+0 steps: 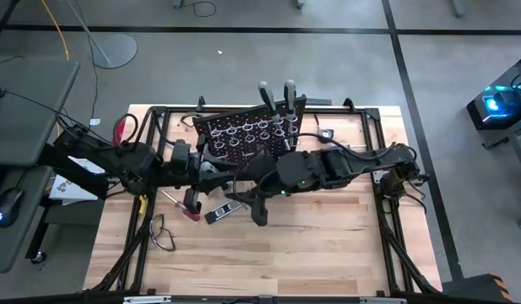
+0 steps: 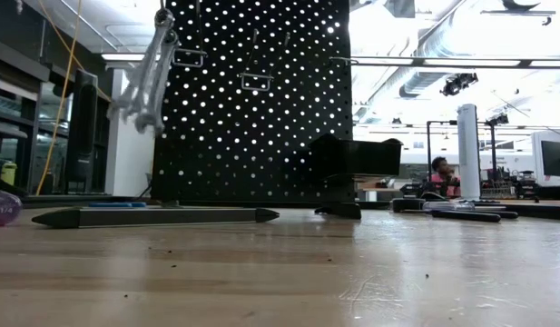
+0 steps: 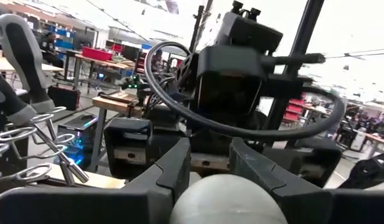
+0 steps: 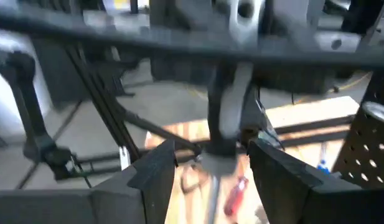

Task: Hang tools onto peg board
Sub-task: Hang the gray screwdriver on the pegboard

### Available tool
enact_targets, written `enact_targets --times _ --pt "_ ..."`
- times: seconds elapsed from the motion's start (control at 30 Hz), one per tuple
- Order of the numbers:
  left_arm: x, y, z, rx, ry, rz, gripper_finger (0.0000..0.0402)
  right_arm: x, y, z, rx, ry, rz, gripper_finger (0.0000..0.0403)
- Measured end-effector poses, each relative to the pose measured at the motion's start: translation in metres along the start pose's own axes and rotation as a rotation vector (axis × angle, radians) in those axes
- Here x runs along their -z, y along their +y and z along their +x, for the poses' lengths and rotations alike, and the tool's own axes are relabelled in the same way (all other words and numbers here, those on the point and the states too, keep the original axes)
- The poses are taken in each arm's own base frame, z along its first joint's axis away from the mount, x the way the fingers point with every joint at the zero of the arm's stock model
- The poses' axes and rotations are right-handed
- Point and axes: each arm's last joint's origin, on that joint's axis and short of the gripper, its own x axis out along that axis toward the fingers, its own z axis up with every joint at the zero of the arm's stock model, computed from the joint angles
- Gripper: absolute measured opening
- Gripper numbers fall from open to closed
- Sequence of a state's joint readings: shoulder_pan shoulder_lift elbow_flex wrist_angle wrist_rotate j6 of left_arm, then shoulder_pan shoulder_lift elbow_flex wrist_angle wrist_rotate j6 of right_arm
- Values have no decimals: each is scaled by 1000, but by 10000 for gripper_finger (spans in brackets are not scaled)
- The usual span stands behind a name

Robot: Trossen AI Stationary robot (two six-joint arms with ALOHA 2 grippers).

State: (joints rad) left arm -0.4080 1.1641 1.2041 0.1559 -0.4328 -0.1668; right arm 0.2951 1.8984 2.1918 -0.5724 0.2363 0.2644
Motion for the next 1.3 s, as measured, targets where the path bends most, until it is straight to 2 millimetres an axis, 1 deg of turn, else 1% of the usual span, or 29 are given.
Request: enact_targets --times 0.07,0.2,0.3,0.6,0.67,0.73,0.87,0.9,1.1,1.17,1.2,1.3 --pt "2 0 2 -3 4 7 90 -3 1 0 -8 -29 17 197" --pt "7 -2 8 3 5 9 90 -1 -1 5 1 -27 33 197" --pt "7 -3 10 3 -13 10 90 3 -4 11 4 -3 38 197" --pt "4 -4 11 4 -48 10 90 3 -4 10 13 3 1 193" --pt "4 -4 11 4 -48 10 90 3 -4 10 13 3 0 178" --pt "4 -4 11 4 -49 10 90 4 -5 11 22 2 0 149" --pt "4 -4 11 -4 -50 25 90 3 -4 12 20 -16 14 66" --pt "4 -3 11 -8 -52 27 90 3 -4 12 8 -16 19 60" --pt "3 -3 10 -30 -62 21 90 2 -4 12 5 -20 39 60" --pt "2 -2 10 -47 -63 35 91 2 -4 9 8 -9 31 60" --pt "1 -2 8 -60 -65 41 102 2 -4 7 16 0 26 60" --pt "-9 2 0 -90 -93 43 169 -1 -7 -10 29 43 20 59"
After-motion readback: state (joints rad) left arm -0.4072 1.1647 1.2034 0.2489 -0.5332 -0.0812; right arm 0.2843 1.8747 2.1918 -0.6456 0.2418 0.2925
